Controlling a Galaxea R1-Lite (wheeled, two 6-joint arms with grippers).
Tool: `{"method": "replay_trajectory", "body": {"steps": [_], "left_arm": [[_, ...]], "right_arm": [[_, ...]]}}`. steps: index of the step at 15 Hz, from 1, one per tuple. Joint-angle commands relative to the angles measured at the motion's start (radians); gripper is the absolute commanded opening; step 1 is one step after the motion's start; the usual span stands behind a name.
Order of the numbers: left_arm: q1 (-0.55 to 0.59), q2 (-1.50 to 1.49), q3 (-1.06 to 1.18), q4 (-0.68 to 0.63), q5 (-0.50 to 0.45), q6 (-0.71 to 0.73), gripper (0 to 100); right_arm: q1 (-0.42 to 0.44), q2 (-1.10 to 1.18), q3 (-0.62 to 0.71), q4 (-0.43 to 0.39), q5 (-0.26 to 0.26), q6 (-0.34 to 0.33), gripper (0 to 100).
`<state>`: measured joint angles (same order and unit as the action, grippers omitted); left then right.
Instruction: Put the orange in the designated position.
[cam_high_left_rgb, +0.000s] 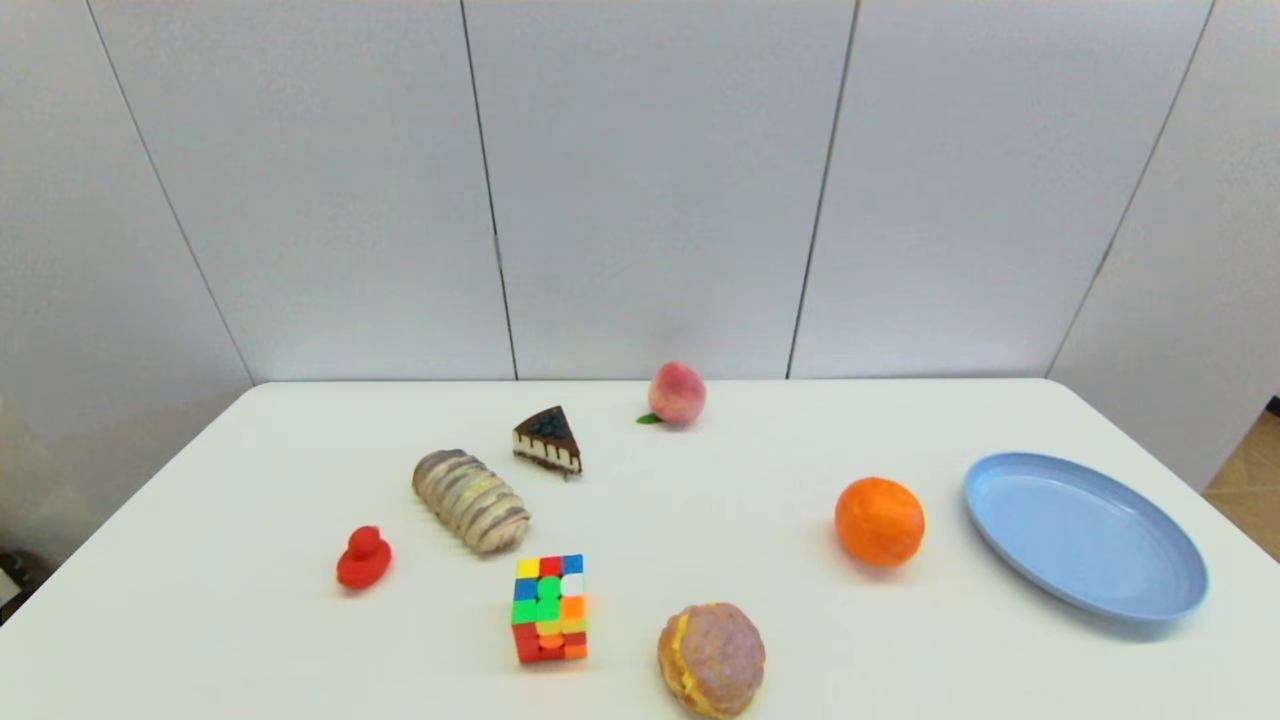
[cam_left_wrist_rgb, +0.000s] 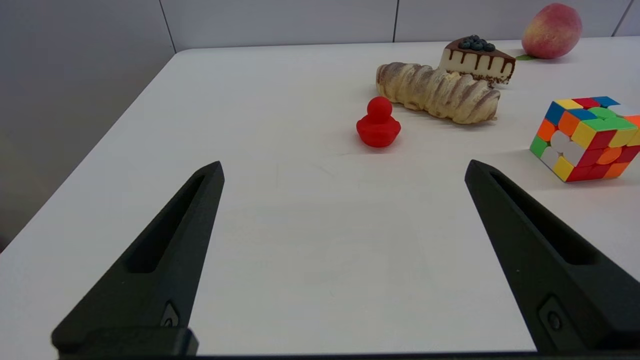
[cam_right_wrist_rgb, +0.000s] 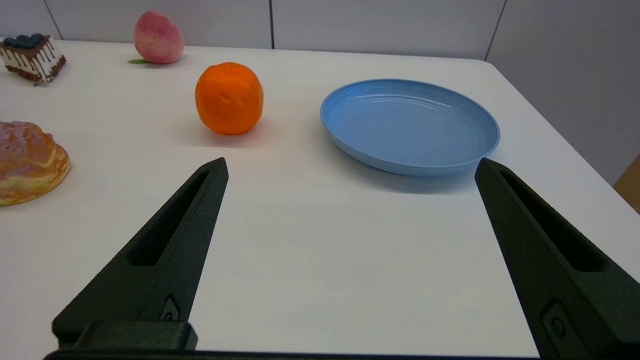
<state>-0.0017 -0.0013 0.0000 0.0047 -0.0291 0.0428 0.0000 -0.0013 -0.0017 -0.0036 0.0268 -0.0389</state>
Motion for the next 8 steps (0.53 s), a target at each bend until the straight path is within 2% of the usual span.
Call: {"method": "replay_trajectory", "body": {"steps": [1,8], "left_arm": [[0.000,0.001,0.000,0.000,0.000,0.000,100],[0.000,0.001,0.000,0.000,0.000,0.000,100]], "right_arm": [[0.000,0.001,0.000,-0.001,0.001,-0.001,100],[0.000,0.001,0.000,-0.001,0.001,-0.001,100]]}}
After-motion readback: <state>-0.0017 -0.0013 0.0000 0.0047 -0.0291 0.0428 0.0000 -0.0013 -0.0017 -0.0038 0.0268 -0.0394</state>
